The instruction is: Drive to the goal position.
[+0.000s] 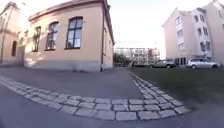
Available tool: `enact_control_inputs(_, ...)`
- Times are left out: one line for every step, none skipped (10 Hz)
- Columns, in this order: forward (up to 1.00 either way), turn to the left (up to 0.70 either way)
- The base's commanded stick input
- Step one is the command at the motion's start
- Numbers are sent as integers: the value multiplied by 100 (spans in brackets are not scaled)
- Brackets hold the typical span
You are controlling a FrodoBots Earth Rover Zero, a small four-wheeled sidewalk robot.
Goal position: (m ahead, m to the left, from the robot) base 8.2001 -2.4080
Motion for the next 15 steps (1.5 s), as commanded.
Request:
enact_control_inputs(50,0)
enact_control_inputs(50,0)
enact_control_inputs(50,0)
enact_control_inputs(50,0)
enact_control_inputs(50,0)
enact_control_inputs(50,0)
enact_control_inputs(50,0)
enact_control_inputs(50,0)
enact_control_inputs(50,0)
enact_control_inputs(50,0)
enact_control_inputs(50,0)
enact_control_inputs(50,0)
enact_control_inputs(50,0)
enact_control_inputs(50,0)
enact_control_inputs(50,0)
